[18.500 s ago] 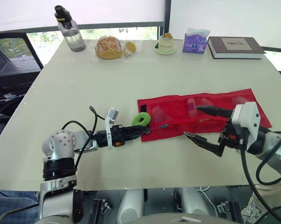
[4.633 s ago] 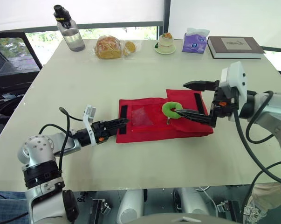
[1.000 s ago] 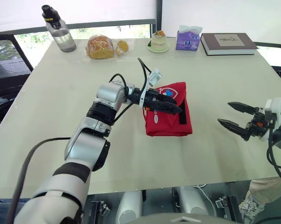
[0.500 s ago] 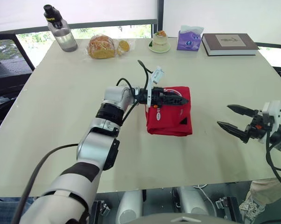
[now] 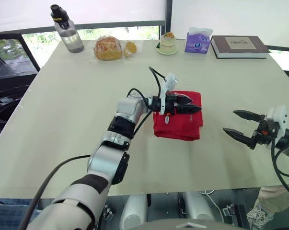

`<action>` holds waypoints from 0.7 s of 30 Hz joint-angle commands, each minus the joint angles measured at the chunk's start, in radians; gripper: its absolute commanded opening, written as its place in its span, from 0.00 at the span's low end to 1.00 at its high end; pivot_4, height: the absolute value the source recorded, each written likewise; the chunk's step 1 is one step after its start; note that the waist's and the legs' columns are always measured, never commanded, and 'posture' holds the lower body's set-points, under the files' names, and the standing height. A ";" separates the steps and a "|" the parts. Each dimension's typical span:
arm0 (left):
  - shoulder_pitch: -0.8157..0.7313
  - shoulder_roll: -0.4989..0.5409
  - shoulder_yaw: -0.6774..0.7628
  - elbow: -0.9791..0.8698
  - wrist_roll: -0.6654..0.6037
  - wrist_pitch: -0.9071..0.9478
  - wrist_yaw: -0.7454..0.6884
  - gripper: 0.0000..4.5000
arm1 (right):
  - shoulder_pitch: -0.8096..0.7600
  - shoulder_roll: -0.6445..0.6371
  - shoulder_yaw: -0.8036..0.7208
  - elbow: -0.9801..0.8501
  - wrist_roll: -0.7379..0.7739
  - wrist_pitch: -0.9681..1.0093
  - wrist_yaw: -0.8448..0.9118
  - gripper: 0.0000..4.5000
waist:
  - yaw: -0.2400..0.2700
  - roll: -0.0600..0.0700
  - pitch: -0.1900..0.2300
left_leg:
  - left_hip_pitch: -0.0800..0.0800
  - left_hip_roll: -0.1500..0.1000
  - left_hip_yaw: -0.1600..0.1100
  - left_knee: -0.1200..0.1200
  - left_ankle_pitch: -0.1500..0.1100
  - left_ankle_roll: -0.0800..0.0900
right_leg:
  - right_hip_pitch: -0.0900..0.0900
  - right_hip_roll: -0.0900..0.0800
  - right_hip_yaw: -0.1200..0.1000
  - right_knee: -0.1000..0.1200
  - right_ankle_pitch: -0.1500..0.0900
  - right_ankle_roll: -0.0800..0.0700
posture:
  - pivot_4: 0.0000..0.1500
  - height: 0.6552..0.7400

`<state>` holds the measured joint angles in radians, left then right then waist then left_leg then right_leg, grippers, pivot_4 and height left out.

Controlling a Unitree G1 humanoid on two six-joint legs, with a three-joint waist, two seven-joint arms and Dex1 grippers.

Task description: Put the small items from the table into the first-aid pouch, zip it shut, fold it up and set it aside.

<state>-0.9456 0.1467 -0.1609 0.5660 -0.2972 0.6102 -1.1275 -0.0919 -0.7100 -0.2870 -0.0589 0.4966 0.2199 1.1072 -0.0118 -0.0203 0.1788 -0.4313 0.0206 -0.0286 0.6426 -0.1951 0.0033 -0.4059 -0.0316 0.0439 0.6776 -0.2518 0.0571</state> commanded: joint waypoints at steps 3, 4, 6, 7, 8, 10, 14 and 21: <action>0.081 0.001 -0.120 -0.063 0.134 -0.186 0.057 0.32 | -0.002 -0.007 -0.017 -0.025 0.023 -0.015 0.003 1.00 | 0.001 0.000 0.000 | 0.000 0.000 0.000 0.000 0.000 0.000 | 0.000 0.000 0.000 0.000 0.000 0.000 | 1.00 0.92; 0.089 0.004 -0.137 -0.063 0.161 -0.230 0.066 0.21 | -0.001 -0.007 -0.018 -0.026 0.027 -0.015 0.006 1.00 | 0.001 0.000 0.000 | 0.000 0.000 0.000 0.000 0.000 0.000 | 0.001 0.000 0.000 0.000 0.000 0.000 | 1.00 0.92; 0.098 0.005 -0.161 -0.060 0.199 -0.294 0.079 0.01 | 0.000 -0.005 -0.021 -0.027 0.039 -0.013 0.013 1.00 | 0.002 0.001 -0.001 | 0.001 0.000 0.000 0.000 0.000 0.000 | 0.001 0.000 0.000 0.000 0.000 0.000 | 1.00 0.92; 0.101 0.006 -0.174 -0.059 0.217 -0.327 0.085 0.01 | 0.000 -0.003 -0.022 -0.029 0.047 -0.011 0.015 1.00 | 0.003 0.001 -0.001 | 0.001 0.000 0.000 0.000 0.000 0.000 | 0.002 0.000 0.000 -0.001 0.000 0.000 | 1.00 0.92; 0.104 0.010 -0.191 -0.057 0.241 -0.370 0.088 0.01 | 0.000 -0.002 -0.023 -0.032 0.056 -0.007 0.017 1.00 | 0.004 0.001 -0.001 | 0.001 0.000 0.000 0.001 0.000 0.000 | 0.002 0.000 0.000 -0.001 0.000 0.000 | 1.00 0.92; 0.108 0.013 -0.214 -0.051 0.273 -0.432 0.091 0.01 | 0.001 -0.003 -0.022 -0.034 0.065 -0.004 0.021 1.00 | 0.005 0.001 -0.001 | 0.001 0.000 -0.001 0.001 0.000 0.000 | 0.003 0.000 -0.001 -0.001 0.000 0.000 | 1.00 0.92; 0.110 0.019 -0.254 -0.047 0.315 -0.514 0.067 0.01 | 0.004 -0.004 -0.016 -0.029 0.064 -0.008 0.025 1.00 | 0.008 0.002 -0.001 | 0.002 -0.002 -0.003 0.002 0.000 0.000 | 0.005 0.000 -0.001 -0.002 0.000 0.000 | 1.00 0.92; 0.117 0.051 -0.326 -0.077 0.343 -0.606 -0.071 0.01 | 0.020 -0.003 -0.021 -0.037 0.066 -0.009 0.024 1.00 | 0.007 0.002 -0.001 | 0.001 -0.002 -0.003 0.002 0.000 0.000 | 0.005 0.000 -0.001 -0.002 0.000 0.000 | 1.00 0.92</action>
<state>-0.8568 0.1974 -0.4431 0.4883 0.0329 0.0125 -1.1518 -0.0758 -0.7069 -0.2870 -0.0622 0.5423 0.2195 1.1279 -0.0049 -0.0186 0.1776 -0.4301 0.0189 -0.0316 0.6451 -0.1952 0.0034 -0.4009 -0.0317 0.0429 0.6757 -0.2524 0.0576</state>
